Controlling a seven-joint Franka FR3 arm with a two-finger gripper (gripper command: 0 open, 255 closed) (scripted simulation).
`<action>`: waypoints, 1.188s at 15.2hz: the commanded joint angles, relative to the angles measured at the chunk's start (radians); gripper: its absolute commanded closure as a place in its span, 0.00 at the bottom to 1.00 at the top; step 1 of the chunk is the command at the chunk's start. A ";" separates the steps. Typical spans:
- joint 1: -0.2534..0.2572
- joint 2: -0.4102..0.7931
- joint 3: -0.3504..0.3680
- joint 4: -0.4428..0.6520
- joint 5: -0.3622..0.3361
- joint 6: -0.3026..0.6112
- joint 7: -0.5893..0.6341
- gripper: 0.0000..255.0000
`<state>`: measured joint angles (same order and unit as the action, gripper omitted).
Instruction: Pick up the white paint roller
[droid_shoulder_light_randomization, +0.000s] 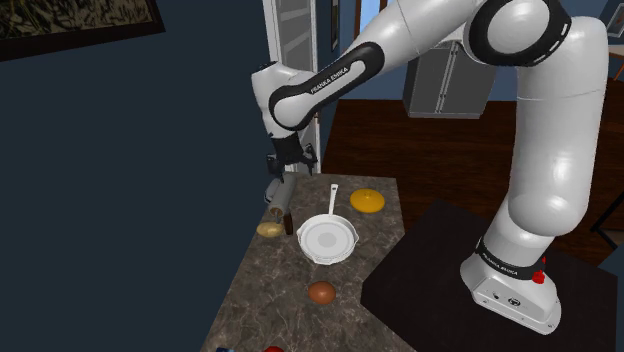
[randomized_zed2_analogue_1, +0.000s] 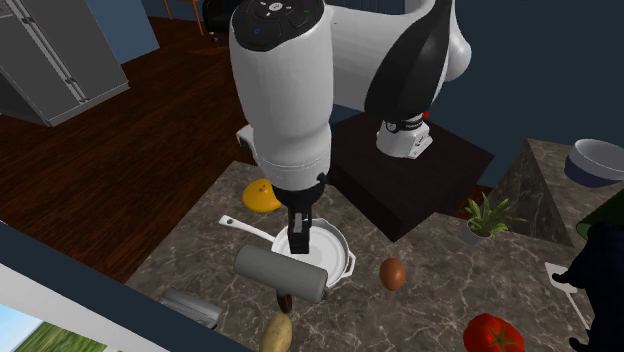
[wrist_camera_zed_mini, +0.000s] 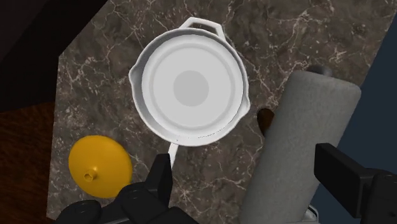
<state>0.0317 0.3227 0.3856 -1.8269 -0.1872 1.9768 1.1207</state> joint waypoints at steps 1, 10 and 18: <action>0.026 0.090 -0.011 0.087 -0.025 -0.015 0.054 0.00; 0.087 0.320 -0.054 0.293 -0.068 -0.022 0.145 0.00; 0.091 0.346 -0.060 0.285 -0.077 0.011 0.152 1.00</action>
<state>0.1221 0.6660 0.3260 -1.5416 -0.2641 1.9874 1.2724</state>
